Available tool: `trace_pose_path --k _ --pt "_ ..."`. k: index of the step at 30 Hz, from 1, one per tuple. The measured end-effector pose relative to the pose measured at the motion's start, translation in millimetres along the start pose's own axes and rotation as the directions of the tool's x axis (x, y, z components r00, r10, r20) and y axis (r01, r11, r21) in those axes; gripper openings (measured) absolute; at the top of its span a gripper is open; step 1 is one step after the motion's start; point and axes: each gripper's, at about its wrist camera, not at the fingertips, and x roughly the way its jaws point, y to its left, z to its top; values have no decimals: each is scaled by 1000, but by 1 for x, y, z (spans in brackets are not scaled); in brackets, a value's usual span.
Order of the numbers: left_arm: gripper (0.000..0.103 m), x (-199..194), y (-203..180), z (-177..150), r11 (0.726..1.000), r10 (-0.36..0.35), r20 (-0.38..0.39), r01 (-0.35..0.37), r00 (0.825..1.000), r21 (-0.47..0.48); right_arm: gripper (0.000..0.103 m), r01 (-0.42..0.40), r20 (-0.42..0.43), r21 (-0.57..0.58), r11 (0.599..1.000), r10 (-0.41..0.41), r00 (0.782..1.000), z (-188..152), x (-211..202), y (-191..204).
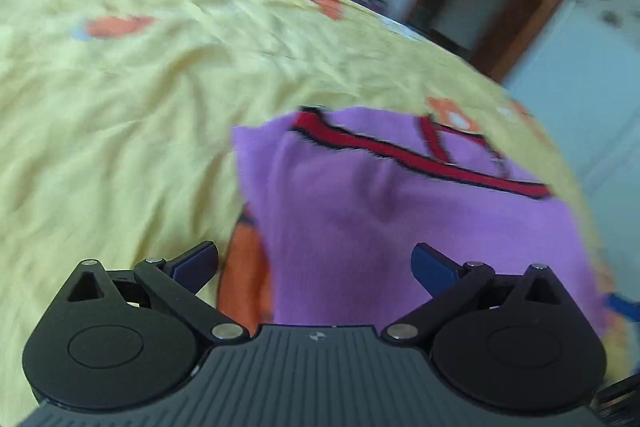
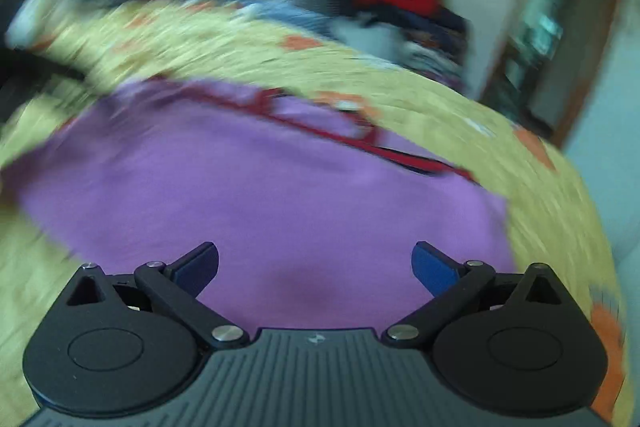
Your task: Fold small clothes
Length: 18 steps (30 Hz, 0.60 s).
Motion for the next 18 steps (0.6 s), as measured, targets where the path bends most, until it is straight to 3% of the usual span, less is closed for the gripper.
trace_pose_path --k 2,4,7,12,14,16,17,18 --pt "103 9 8 16 998 -58 -34 59 998 21 103 44 66 -54 998 -40 997 4 -6 34" --pt "103 19 12 30 994 -105 -76 108 992 35 103 12 115 -72 997 -4 993 8 -10 60" --pt "103 30 23 49 985 -173 -108 172 979 -20 103 -124 82 -92 988 131 988 18 -4 87" --pt "101 45 44 68 946 -291 -113 268 950 -184 103 -166 88 -137 977 179 980 31 -2 121" --pt "97 49 44 74 937 -316 -135 286 939 -201 103 -190 77 -140 972 202 976 34 0 128" --pt "62 54 39 77 946 -304 -169 276 938 -169 103 -211 58 -159 964 223 973 37 3 136" --pt "25 58 37 77 957 -276 -198 249 940 -151 103 -204 65 -180 962 218 974 39 2 141" --pt "19 61 36 76 965 -250 -211 225 945 -138 103 -195 77 -199 960 213 974 41 0 144"
